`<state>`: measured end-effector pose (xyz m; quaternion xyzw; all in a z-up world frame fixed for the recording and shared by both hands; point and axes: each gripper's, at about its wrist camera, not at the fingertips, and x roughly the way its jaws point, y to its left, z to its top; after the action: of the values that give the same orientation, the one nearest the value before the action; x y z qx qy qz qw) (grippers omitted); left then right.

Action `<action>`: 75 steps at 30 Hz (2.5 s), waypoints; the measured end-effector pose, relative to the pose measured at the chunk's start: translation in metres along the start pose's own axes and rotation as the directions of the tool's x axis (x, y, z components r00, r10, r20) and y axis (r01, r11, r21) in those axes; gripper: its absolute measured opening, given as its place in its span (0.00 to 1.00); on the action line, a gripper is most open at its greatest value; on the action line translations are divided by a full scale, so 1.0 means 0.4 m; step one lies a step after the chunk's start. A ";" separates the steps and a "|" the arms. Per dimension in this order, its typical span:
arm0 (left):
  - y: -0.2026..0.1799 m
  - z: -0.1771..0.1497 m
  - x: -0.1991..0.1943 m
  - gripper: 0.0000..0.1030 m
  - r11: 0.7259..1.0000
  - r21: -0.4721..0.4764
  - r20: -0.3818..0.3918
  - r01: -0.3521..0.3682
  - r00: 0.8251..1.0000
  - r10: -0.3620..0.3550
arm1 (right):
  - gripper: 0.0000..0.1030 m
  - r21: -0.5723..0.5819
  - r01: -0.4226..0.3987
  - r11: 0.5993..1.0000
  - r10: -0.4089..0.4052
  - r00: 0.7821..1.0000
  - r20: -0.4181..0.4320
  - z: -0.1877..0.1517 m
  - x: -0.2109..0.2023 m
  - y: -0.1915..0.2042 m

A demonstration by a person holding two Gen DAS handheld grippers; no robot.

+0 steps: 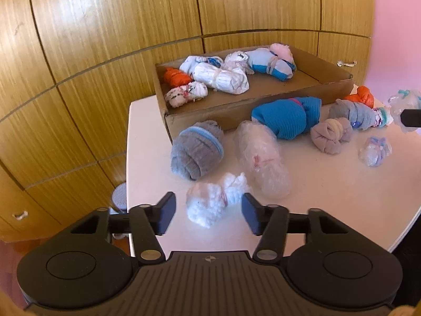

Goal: Organize objects
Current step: 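Carry both held bundles into the tray and open both grippers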

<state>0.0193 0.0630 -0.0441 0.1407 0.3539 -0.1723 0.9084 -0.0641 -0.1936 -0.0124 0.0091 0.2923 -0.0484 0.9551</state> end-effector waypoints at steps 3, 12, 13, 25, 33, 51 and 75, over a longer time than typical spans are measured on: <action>0.007 0.003 0.011 0.41 0.999 -0.011 -0.009 0.052 0.999 -0.052 | 0.61 -0.004 0.002 1.000 -0.002 1.000 0.001 0.003 -0.002 0.000; 0.012 0.020 -0.045 0.35 0.997 -0.004 0.013 0.073 0.997 -0.072 | 0.60 -0.035 -0.001 0.999 0.001 1.000 0.017 0.029 -0.011 -0.003; 0.017 0.030 -0.058 0.35 0.997 -0.007 0.017 0.076 0.997 -0.075 | 0.60 -0.038 -0.006 0.999 0.007 1.000 0.021 0.037 -0.013 -0.007; 0.058 0.248 -0.088 0.35 0.996 0.035 0.088 0.080 0.993 -0.083 | 0.60 -0.102 -0.061 0.993 0.072 0.991 0.109 0.218 -0.016 -0.054; 0.040 0.317 0.046 0.35 0.992 0.073 0.003 0.103 0.995 -0.104 | 0.60 -0.119 -0.152 0.981 0.157 0.987 0.037 0.297 0.123 -0.095; 0.084 0.329 0.272 0.36 0.986 0.148 -0.165 0.075 0.985 -0.051 | 0.60 -0.177 -0.374 0.910 0.327 0.912 -0.248 0.295 0.455 0.111; 0.112 0.337 0.256 0.43 0.995 0.064 -0.148 0.074 0.987 -0.064 | 0.62 -0.253 -0.377 0.891 0.293 0.903 -0.314 0.286 0.516 0.185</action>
<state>0.1884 0.0305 -0.0132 0.1722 0.4177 -0.2050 0.8682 0.1770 -0.1432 -0.0336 -0.0828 0.4163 0.1665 0.8900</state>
